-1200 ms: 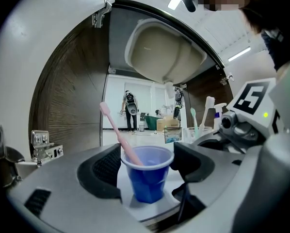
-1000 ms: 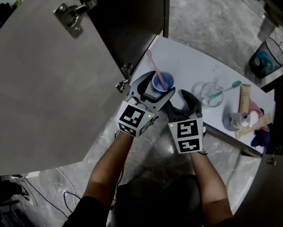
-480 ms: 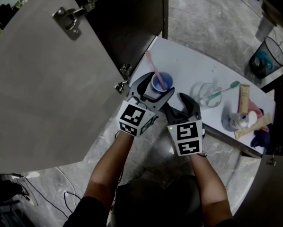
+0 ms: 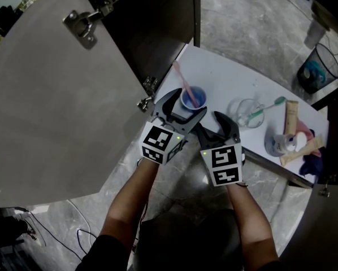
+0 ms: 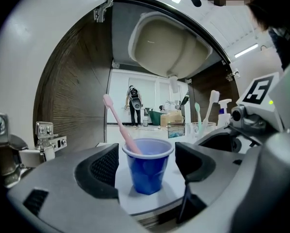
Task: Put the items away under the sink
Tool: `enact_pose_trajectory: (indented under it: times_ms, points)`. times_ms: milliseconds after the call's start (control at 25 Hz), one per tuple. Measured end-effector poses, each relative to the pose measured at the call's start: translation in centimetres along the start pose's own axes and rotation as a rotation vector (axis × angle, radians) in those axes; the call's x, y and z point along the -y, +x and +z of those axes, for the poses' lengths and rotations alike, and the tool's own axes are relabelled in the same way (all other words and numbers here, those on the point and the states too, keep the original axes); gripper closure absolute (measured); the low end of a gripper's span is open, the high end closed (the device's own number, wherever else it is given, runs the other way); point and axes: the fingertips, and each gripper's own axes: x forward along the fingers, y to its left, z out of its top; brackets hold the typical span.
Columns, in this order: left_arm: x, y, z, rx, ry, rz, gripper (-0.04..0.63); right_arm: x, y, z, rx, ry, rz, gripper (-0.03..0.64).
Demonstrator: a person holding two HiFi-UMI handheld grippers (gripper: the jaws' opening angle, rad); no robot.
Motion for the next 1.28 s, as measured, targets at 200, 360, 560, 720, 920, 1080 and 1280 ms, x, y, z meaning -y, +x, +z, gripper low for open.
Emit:
enact_pose_trajectory:
  times_ms: [200,360,560,720,920,1080,1280]
  points:
    - [0.8,-1.2,-0.3,-0.011,-0.030,-0.029,0.238,-0.2,-0.1,0.1,0.002,-0.009,0.012,0.385]
    - [1.0,-3.0,-1.0,0.007,-0.080,-0.003,0.233,-0.7,-0.1,-0.1,-0.015,-0.005,0.034,0.385]
    - [1.3,-5.8,-0.9,0.057,-0.143,0.015,0.235,-1.2,-0.4,0.2,-0.006,-0.017,0.046,0.385]
    - [1.3,-8.2,0.1,0.087,-0.160,0.042,0.430,-1.6,-0.8,1.4,0.044,-0.003,0.057,0.385]
    - [1.4,-9.2,-0.4,0.063,-0.131,0.079,0.542,-1.6,-1.0,2.1,0.086,-0.022,0.028,0.535]
    - [1.7,-9.2,-1.9,0.016,-0.106,0.074,0.575,-1.5,-0.5,1.6,0.070,-0.010,0.023,0.566]
    - [1.6,-9.1,-2.6,-0.026,-0.108,0.104,0.583,-1.3,-0.7,1.7,0.037,0.026,0.004,0.568]
